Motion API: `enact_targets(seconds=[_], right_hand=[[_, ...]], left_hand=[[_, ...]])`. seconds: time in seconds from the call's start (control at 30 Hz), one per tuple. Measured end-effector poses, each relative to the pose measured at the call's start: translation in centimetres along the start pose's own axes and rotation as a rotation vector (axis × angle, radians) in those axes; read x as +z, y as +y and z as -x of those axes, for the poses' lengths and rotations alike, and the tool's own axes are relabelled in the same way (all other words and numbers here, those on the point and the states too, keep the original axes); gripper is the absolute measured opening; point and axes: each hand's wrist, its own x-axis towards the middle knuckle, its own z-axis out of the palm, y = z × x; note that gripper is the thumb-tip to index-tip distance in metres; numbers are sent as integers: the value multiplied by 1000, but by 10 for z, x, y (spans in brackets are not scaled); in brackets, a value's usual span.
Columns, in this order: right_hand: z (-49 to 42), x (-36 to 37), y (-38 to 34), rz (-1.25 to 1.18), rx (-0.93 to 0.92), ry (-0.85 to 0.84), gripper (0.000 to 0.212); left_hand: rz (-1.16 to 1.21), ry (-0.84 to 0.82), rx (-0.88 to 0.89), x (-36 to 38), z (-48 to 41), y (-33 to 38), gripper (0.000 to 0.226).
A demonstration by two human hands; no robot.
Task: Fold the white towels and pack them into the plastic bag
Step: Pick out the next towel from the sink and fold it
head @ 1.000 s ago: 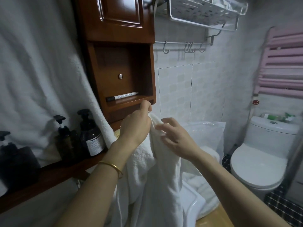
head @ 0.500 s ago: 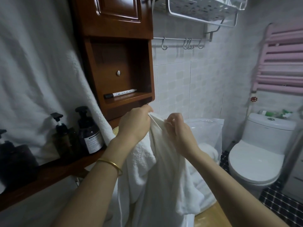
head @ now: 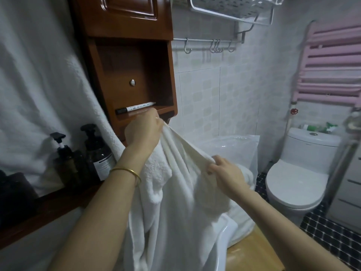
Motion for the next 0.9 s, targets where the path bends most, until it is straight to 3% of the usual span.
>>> enact_targets(seconds=[0.13,0.23,0.33,0.47,0.7,0.8,0.9], right_hand=[[34,21,29,23,43,-261,20],[58,22,40,-244,138,-341,37],[68,11,43,-570,305,-183,28],[58,-26,24,-690,361,40,24],[20,-117,-53,-1303,248,36,28],[10,-118,-54,-1342,308,51,32],[16,-93,-41,-1192,439,51,34]], left_hand=[[-32,17,-52,0,-10,0,23],[-63,-5,-83,4,-16,1,26],[-66,-30,-107,15,-21,0,27],[-65,-51,-145,35,-28,6,29],[157,-97,-41,66,-30,75,18],[289,-334,18,89,-14,87,14],[433,-678,-145,114,18,75,38]])
